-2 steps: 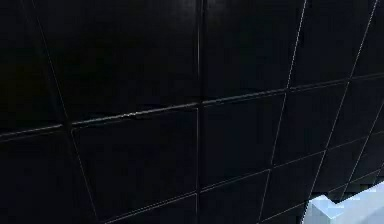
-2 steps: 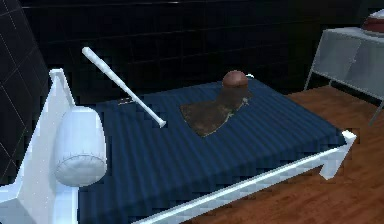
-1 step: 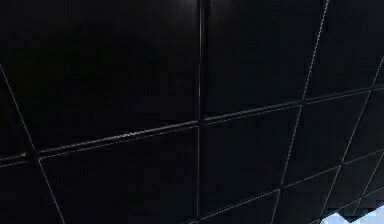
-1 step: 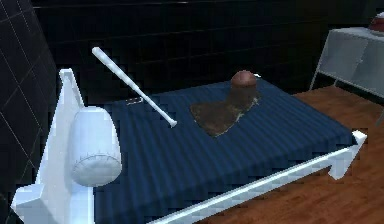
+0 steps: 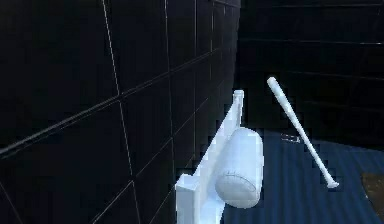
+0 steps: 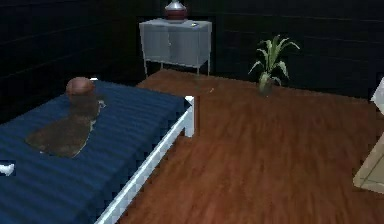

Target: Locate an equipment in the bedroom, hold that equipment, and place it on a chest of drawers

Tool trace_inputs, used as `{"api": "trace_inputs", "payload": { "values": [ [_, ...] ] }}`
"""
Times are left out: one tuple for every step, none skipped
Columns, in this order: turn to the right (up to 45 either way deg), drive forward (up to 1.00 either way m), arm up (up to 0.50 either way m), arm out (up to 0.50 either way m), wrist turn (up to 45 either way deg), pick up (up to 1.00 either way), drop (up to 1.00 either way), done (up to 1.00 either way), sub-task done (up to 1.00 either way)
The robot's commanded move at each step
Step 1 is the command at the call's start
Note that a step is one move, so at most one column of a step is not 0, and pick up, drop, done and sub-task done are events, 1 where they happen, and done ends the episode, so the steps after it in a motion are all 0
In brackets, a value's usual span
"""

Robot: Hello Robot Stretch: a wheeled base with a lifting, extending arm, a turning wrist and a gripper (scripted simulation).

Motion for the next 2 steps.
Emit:
{"api": "trace_inputs", "payload": {
  "values": [
    [45.0, 0.0, 0.0, 0.0, 0.0, 0.0, 0.0, 0.0, 0.0],
    [45.0, 0.0, 0.0, 0.0, 0.0, 0.0, 0.0, 0.0, 0.0]
  ]
}}
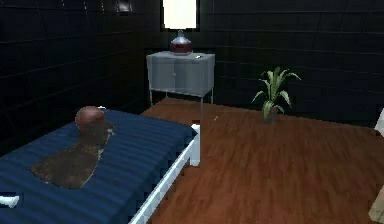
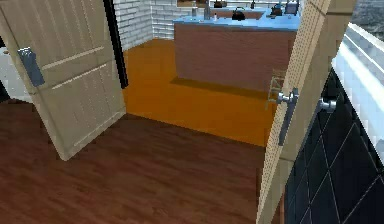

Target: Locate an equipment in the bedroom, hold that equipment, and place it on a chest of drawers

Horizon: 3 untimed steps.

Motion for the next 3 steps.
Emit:
{"api": "trace_inputs", "payload": {
  "values": [
    [9.0, 0.0, 0.0, 0.0, 0.0, 0.0, 0.0, 0.0, 0.0],
    [0.0, 1.0, 0.0, 0.0, 0.0, 0.0, 0.0, 0.0, 0.0],
    [3.0, 0.0, 0.0, 0.0, 0.0, 0.0, 0.0, 0.0, 0.0]
  ]
}}
